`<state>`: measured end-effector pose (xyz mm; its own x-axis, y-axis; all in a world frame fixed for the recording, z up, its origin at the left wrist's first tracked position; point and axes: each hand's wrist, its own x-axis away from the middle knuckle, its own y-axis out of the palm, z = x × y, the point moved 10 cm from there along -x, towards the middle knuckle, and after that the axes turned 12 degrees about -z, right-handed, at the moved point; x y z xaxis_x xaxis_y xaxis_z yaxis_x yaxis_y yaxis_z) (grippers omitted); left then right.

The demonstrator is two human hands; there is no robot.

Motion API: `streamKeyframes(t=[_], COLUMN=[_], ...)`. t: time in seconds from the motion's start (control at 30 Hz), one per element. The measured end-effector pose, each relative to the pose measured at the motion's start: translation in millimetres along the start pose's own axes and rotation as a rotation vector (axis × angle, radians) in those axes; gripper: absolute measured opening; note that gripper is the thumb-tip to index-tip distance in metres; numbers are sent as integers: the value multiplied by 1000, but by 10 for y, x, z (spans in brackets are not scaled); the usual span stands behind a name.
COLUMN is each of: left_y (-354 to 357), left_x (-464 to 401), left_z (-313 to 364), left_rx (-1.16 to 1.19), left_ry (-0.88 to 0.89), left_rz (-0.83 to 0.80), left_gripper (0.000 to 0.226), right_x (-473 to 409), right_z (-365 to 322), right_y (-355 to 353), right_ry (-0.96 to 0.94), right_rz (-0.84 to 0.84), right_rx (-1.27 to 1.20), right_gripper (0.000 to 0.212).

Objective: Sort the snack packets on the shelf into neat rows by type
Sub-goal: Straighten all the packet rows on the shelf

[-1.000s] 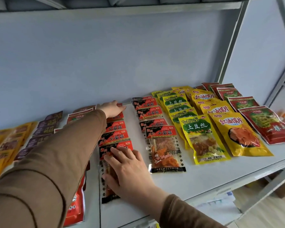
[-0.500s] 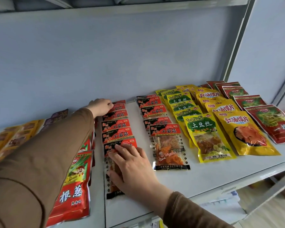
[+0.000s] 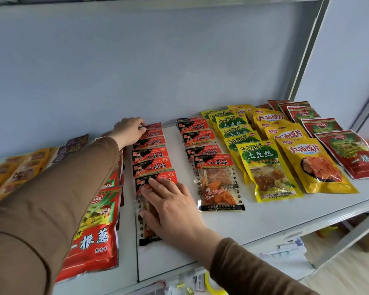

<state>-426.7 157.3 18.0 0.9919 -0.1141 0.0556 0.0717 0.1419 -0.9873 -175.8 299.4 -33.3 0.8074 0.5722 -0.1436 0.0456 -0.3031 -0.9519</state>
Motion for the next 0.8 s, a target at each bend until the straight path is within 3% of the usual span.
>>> streamKeyframes(t=[0.17, 0.27, 0.4, 0.5, 0.63, 0.8], left_y=[-154, -184, -104, 41, 118, 285], left_x=[286, 482, 716, 749, 515, 178], left_z=[253, 522, 1003, 1360, 1578, 1576], left_rx=[36, 110, 117, 73, 82, 35], left_ry=[117, 209, 333, 387, 326, 220], left_rz=[97, 119, 59, 20, 7, -45], left_gripper=[31, 27, 31, 37, 48, 52], right_x=[28, 126, 377, 482, 449, 534], right_z=[-38, 17, 667, 1140, 1277, 1306], right_y=[-47, -354, -748, -747, -417, -393], right_ry=[-7, 21, 223, 330, 272, 236], right_rz=[7, 150, 254, 132, -120, -181], right_rx=[-12, -8, 67, 87, 113, 61], right_gripper=[55, 54, 52, 56, 58, 58])
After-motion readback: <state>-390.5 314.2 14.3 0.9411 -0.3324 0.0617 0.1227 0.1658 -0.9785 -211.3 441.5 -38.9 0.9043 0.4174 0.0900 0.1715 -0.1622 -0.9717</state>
